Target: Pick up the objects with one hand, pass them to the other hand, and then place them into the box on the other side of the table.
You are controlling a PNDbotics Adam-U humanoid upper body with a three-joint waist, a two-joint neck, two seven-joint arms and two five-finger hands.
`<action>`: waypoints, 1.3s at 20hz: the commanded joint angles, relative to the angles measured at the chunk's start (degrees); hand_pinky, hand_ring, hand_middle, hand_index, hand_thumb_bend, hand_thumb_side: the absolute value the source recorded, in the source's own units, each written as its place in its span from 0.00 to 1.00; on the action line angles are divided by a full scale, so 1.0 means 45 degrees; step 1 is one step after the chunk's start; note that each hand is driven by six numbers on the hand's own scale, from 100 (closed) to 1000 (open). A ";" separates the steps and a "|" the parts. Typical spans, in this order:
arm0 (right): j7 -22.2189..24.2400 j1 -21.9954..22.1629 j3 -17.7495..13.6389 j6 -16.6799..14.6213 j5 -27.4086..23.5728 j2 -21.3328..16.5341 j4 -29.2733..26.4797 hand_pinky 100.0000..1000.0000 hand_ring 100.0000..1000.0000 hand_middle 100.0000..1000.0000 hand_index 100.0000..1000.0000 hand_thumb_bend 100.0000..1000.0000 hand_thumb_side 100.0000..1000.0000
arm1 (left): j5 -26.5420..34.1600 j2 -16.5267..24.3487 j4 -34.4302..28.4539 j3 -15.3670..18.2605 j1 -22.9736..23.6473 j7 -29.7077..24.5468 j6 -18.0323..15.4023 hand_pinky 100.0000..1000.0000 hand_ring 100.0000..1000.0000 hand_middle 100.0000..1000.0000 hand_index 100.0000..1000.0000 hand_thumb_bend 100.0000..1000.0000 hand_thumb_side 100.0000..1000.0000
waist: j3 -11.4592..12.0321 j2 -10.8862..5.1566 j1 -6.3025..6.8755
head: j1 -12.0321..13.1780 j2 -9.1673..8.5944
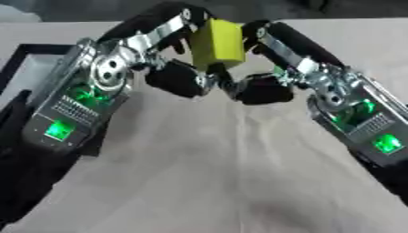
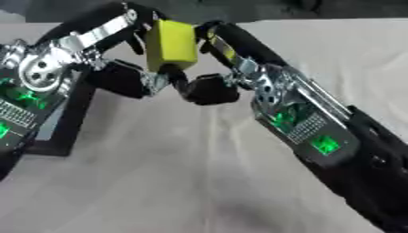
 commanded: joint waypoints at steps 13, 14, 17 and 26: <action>0.0489 0.0061 -0.0487 0.0070 0.0646 -0.0668 -0.0385 0.82 0.80 0.80 0.74 0.18 0.35 | 0.0353 0.1281 -0.0151 0.1105 0.0790 0.0769 0.0236 0.65 0.60 0.49 0.42 0.00 0.06 | 0.0027 -0.0550 0.0183 | 0.0071 -0.0122; 0.0458 0.0078 -0.0514 0.0083 0.0636 -0.0715 -0.0395 0.82 0.80 0.80 0.74 0.17 0.35 | 0.0383 0.1412 -0.0148 0.1232 0.0933 0.0874 0.0262 0.65 0.60 0.49 0.42 0.00 0.06 | 0.0027 -0.0547 0.0184 | 0.0110 -0.0125; 0.0302 0.0126 -0.0607 0.0200 0.0511 -0.0852 -0.0415 0.82 0.80 0.80 0.73 0.02 0.43 | 0.0479 0.1857 -0.0109 0.1711 0.1472 0.1276 0.0387 0.65 0.60 0.49 0.43 0.00 0.06 | 0.0047 -0.0531 0.0203 | 0.0141 -0.0108; -0.0473 0.0196 -0.0802 0.0374 -0.0125 -0.1165 -0.0512 0.83 0.81 0.81 0.75 0.00 0.43 | 0.1506 0.3492 0.0236 0.3203 0.2797 0.2989 0.0804 0.65 0.61 0.51 0.44 0.00 0.05 | 0.0101 -0.0495 0.0229 | 0.0558 -0.0090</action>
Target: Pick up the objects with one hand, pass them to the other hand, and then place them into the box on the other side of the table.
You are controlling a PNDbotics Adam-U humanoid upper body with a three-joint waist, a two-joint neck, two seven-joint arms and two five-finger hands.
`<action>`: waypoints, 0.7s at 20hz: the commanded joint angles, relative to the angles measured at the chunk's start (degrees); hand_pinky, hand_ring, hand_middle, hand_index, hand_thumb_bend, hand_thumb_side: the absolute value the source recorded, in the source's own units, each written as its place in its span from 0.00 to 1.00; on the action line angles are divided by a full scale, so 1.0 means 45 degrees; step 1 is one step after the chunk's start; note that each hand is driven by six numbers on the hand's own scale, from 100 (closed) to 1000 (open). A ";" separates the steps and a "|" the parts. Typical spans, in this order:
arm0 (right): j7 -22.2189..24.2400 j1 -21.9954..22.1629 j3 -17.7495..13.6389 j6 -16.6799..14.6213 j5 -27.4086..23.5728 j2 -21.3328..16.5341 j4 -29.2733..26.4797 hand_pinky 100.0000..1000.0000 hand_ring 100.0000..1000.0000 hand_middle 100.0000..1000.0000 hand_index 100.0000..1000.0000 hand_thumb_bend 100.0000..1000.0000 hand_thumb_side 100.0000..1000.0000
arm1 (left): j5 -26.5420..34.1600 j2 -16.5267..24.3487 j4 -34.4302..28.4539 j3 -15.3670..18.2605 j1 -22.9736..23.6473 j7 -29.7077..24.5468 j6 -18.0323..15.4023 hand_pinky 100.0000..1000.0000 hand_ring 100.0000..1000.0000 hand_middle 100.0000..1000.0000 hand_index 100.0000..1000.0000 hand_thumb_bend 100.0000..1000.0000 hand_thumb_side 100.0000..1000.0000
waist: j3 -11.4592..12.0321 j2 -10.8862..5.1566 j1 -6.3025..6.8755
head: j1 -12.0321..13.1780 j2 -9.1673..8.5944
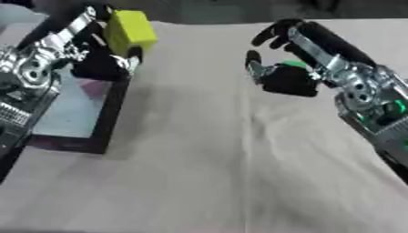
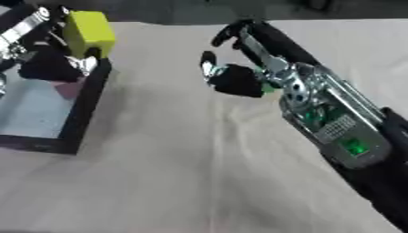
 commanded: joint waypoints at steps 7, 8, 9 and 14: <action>-0.0555 -0.0022 -0.0635 0.0002 0.0186 -0.0521 -0.0446 0.83 0.80 0.81 0.75 0.00 0.40 | 0.1965 0.1232 0.1056 0.1434 0.0502 0.1006 -0.0065 0.65 0.62 0.54 0.45 0.00 0.08 | 0.0055 -0.0441 0.0067 | 0.0430 -0.0156; -0.0612 0.0002 -0.0696 0.0012 0.0229 -0.0539 -0.0485 0.83 0.80 0.81 0.75 0.00 0.40 | 0.2069 0.1315 0.1238 0.1497 0.0572 0.1128 -0.0072 0.65 0.62 0.54 0.45 0.00 0.08 | 0.0056 -0.0438 0.0063 | 0.0480 -0.0167; -0.0659 0.0021 -0.0748 0.0021 0.0266 -0.0559 -0.0518 0.83 0.80 0.81 0.75 0.00 0.40 | 0.2149 0.1361 0.1417 0.1558 0.0633 0.1243 -0.0079 0.65 0.62 0.54 0.46 0.00 0.09 | 0.0062 -0.0435 0.0058 | 0.0524 -0.0186; -0.0870 0.0144 -0.0949 0.0057 0.0523 -0.0615 -0.0618 0.83 0.80 0.81 0.75 0.01 0.40 | 0.2391 0.1250 0.2251 0.1901 0.0876 0.1952 -0.0073 0.65 0.62 0.54 0.46 0.00 0.10 | 0.0050 -0.0423 -0.0058 | 0.0810 -0.0286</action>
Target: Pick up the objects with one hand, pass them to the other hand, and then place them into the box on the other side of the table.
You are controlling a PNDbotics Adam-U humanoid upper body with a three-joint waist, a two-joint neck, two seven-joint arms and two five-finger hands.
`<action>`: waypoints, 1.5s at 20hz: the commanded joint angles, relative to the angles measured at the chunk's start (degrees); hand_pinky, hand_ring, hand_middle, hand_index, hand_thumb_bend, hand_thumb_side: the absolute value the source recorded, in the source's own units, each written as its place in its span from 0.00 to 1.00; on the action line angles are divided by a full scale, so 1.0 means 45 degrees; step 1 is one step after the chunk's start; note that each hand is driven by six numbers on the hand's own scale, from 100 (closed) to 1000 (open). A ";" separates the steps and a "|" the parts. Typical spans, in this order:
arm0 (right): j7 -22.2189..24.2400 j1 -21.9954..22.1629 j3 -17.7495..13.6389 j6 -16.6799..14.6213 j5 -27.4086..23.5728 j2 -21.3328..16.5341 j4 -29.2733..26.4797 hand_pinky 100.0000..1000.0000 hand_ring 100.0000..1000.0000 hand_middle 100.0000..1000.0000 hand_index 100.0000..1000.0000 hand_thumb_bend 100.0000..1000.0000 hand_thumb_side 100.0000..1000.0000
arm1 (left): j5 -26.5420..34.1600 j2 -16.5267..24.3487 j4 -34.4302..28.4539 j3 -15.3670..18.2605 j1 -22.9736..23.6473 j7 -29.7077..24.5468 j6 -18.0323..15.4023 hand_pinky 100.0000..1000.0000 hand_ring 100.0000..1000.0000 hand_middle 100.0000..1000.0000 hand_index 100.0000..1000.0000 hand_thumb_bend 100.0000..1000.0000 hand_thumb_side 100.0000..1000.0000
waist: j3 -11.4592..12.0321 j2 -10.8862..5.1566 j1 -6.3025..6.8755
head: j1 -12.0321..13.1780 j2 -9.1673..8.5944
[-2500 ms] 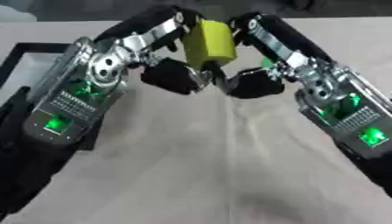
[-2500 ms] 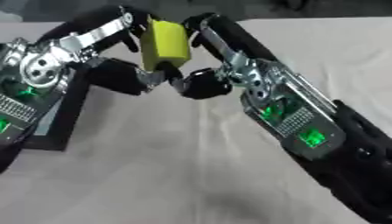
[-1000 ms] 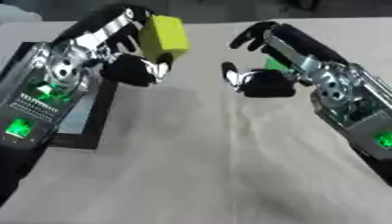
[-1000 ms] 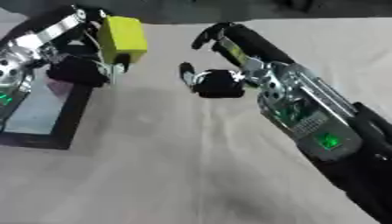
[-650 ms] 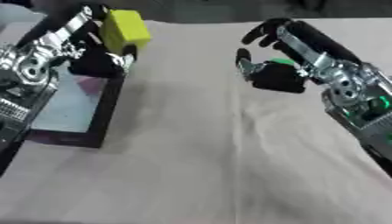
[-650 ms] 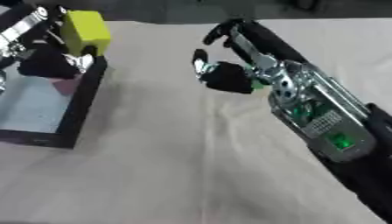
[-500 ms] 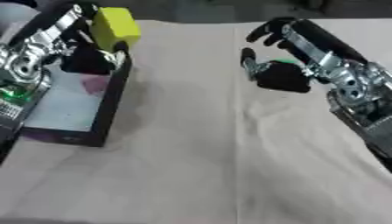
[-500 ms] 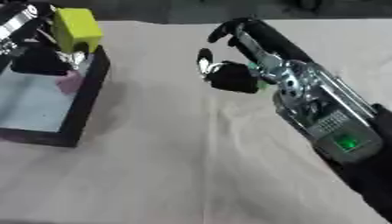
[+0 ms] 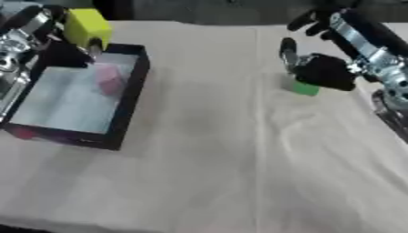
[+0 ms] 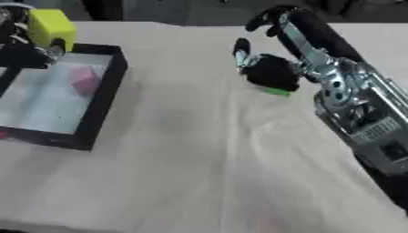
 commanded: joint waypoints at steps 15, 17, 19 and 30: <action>-0.0494 0.0151 -0.0468 0.0158 0.0035 -0.0442 -0.0338 0.83 0.80 0.81 0.74 0.02 0.38 | -0.0255 0.0187 0.3410 0.0537 -0.0063 0.0464 -0.0183 0.71 0.71 0.66 0.72 0.02 0.13 | 0.0059 -0.0382 -0.0299 | 0.0552 -0.0208; -0.0458 0.0167 -0.0460 0.0191 0.0050 -0.0460 -0.0316 0.83 0.80 0.81 0.74 0.02 0.37 | -0.0421 0.0135 0.3609 0.0531 -0.0018 0.0158 -0.0268 0.73 0.73 0.71 0.78 0.13 0.17 | 0.0068 -0.0389 -0.0319 | 0.0542 -0.0174; -0.0412 0.0181 -0.0463 0.0217 0.0094 -0.0467 -0.0314 0.83 0.80 0.81 0.74 0.02 0.37 | -0.0615 0.0107 0.3741 0.0554 0.0041 -0.0109 -0.0301 0.76 0.76 0.73 0.81 0.21 0.23 | 0.0070 -0.0399 -0.0332 | 0.0503 -0.0166; -0.0299 0.0190 -0.0468 0.0231 0.0070 -0.0548 -0.0402 0.83 0.79 0.80 0.74 0.03 0.38 | -0.2121 0.0091 0.4343 0.0722 0.0077 -0.1327 -0.0396 0.88 0.88 0.83 0.91 0.57 0.45 | 0.0062 -0.0468 -0.0332 | 0.0420 -0.0270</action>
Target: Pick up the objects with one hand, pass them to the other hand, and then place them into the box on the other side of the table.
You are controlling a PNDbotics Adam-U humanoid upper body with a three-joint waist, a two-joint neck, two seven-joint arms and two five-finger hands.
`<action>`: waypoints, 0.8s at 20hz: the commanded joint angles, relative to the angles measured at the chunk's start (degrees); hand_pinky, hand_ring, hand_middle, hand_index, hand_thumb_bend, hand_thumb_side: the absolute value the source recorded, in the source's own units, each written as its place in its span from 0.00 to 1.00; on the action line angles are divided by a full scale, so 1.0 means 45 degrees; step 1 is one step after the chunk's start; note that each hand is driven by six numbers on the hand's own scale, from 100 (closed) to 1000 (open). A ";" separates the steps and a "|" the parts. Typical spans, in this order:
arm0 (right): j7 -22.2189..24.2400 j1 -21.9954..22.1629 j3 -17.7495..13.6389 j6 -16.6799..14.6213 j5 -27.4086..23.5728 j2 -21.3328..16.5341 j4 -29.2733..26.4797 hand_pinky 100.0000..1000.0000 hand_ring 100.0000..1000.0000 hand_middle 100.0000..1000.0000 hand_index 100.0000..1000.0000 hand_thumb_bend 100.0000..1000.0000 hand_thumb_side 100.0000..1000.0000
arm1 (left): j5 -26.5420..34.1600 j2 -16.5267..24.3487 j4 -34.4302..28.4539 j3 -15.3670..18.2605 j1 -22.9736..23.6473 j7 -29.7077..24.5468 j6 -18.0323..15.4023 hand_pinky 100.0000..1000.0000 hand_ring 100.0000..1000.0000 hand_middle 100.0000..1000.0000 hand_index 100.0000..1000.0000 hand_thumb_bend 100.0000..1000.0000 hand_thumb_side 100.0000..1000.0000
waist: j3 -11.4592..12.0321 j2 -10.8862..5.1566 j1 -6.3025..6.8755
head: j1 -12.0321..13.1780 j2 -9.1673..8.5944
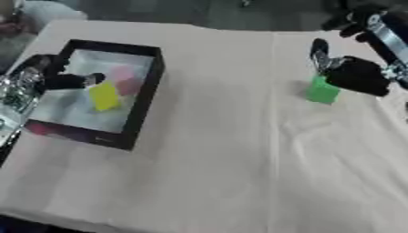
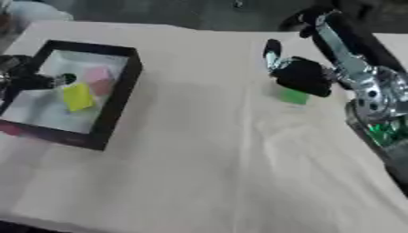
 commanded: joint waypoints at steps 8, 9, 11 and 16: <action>-0.0094 -0.0114 -0.0173 0.0003 -0.0104 -0.0364 -0.0320 0.83 0.79 0.79 0.74 0.03 0.38 | -0.0553 0.0285 0.0046 0.0400 -0.0204 -0.0123 0.0105 0.91 0.90 0.85 0.94 0.56 0.45 | 0.0019 -0.0499 -0.0107 | -0.0021 -0.0121; -0.0101 -0.0114 -0.0175 0.0003 -0.0112 -0.0367 -0.0324 0.83 0.79 0.79 0.74 0.03 0.38 | -0.0523 0.0293 0.0022 0.0404 -0.0206 -0.0123 0.0096 0.91 0.90 0.85 0.94 0.57 0.39 | 0.0022 -0.0502 -0.0106 | -0.0023 -0.0113; -0.0118 -0.0114 -0.0178 0.0002 -0.0124 -0.0366 -0.0333 0.83 0.79 0.79 0.74 0.03 0.38 | -0.0392 0.0298 -0.0013 0.0412 -0.0218 -0.0208 0.0074 0.90 0.90 0.85 0.94 0.54 0.14 | 0.0028 -0.0507 -0.0100 | -0.0017 -0.0103; -0.0184 -0.0094 -0.0197 0.0003 -0.0142 -0.0364 -0.0356 0.83 0.79 0.79 0.74 0.02 0.38 | -0.0031 0.0299 -0.0072 0.0467 -0.0256 -0.0393 0.0085 0.88 0.89 0.84 0.92 0.40 0.00 | 0.0034 -0.0502 -0.0098 | -0.0033 -0.0083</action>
